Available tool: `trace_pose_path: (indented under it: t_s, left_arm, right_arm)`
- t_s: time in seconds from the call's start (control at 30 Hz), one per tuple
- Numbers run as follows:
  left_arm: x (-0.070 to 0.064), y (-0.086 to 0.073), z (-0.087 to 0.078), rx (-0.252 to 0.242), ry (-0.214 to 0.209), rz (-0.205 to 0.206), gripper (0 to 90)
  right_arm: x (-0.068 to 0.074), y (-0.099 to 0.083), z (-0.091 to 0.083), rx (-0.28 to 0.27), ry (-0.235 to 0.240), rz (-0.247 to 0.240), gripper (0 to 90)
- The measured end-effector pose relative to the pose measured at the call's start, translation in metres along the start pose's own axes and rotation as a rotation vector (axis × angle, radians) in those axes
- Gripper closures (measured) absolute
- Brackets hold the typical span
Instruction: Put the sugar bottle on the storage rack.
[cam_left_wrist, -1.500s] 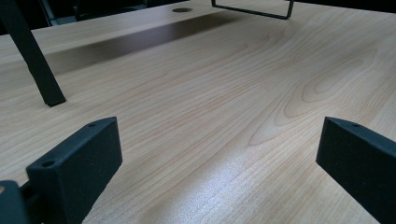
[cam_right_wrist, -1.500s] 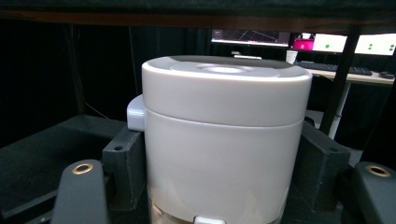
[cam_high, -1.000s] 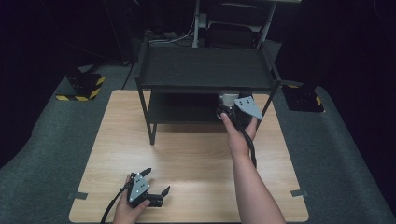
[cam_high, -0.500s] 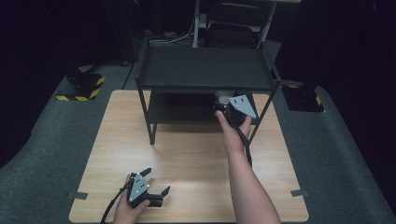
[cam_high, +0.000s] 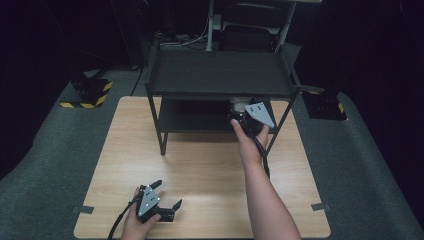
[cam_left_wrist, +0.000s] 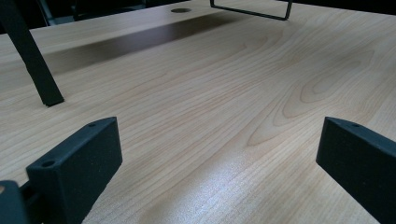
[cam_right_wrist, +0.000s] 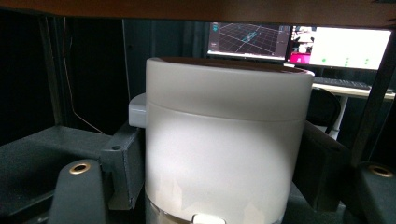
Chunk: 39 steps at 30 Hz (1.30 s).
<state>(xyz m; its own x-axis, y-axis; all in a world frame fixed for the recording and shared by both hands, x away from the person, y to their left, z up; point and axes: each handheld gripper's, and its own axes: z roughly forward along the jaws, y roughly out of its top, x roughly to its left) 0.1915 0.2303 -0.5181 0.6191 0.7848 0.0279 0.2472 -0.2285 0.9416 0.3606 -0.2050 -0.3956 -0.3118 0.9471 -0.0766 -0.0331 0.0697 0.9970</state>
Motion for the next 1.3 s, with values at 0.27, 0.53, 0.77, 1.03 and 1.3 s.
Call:
trace_pose_path:
  t_s: [0.27,0.53,0.77,1.03,1.3]
  left_arm:
    - [0.001,0.0,0.0,0.001,-0.004,-0.001,0.5]
    - [0.001,0.0,0.0,0.002,-0.003,-0.001,0.5]
    - [0.001,0.0,0.0,0.002,-0.003,-0.003,0.5]
    - [0.001,0.0,0.0,0.003,-0.002,-0.003,0.5]
    - [0.0,0.001,0.0,0.005,-0.001,-0.004,0.5]
  right_arm:
    - [-0.005,0.004,-0.001,0.009,0.016,-0.008,26.2]
    - [-0.009,0.008,-0.006,0.01,0.057,-0.001,6.2]
    - [-0.007,0.007,-0.012,-0.003,0.057,-0.015,0.3]
    - [-0.01,0.003,-0.023,-0.015,0.078,-0.02,0.3]
    - [-0.013,-0.001,-0.039,-0.034,0.102,-0.028,0.3]
